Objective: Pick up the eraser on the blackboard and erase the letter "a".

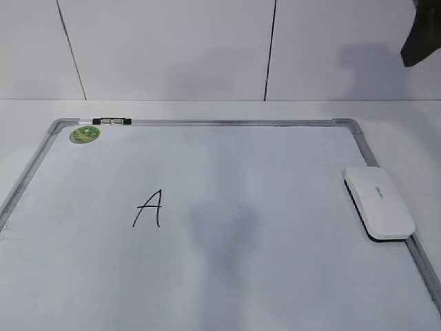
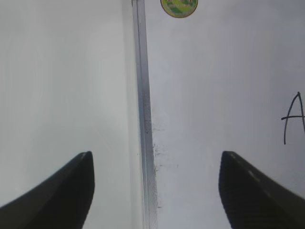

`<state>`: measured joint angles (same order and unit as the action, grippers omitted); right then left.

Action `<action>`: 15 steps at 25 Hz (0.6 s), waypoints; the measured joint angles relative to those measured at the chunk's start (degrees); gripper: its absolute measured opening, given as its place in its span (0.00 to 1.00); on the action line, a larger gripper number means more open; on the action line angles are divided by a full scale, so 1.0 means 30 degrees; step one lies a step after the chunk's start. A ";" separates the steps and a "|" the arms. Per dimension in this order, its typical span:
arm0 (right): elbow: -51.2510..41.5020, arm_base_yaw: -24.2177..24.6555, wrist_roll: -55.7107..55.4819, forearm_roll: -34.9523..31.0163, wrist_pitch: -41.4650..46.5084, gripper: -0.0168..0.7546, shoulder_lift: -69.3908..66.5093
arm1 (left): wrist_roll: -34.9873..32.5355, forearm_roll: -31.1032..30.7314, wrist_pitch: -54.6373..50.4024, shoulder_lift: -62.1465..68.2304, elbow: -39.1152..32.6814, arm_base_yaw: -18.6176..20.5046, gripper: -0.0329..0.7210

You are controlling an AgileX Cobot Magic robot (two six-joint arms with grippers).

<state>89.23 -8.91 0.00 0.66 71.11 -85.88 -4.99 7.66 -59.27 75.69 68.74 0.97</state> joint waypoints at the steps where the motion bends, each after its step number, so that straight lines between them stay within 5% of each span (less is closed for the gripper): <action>1: 0.0000 0.0000 0.0000 0.0000 0.0045 0.78 0.0395 | -0.0027 0.0000 -0.0040 -0.0441 0.0000 0.0000 0.85; 15: 0.0000 0.0000 0.0189 -0.0220 0.0290 0.78 0.5474 | -0.0112 -0.0102 -0.0578 -0.5259 0.0000 0.0000 0.83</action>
<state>89.23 -8.91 0.57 0.00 71.98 -69.46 -5.32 7.36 -61.00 59.91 68.74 0.97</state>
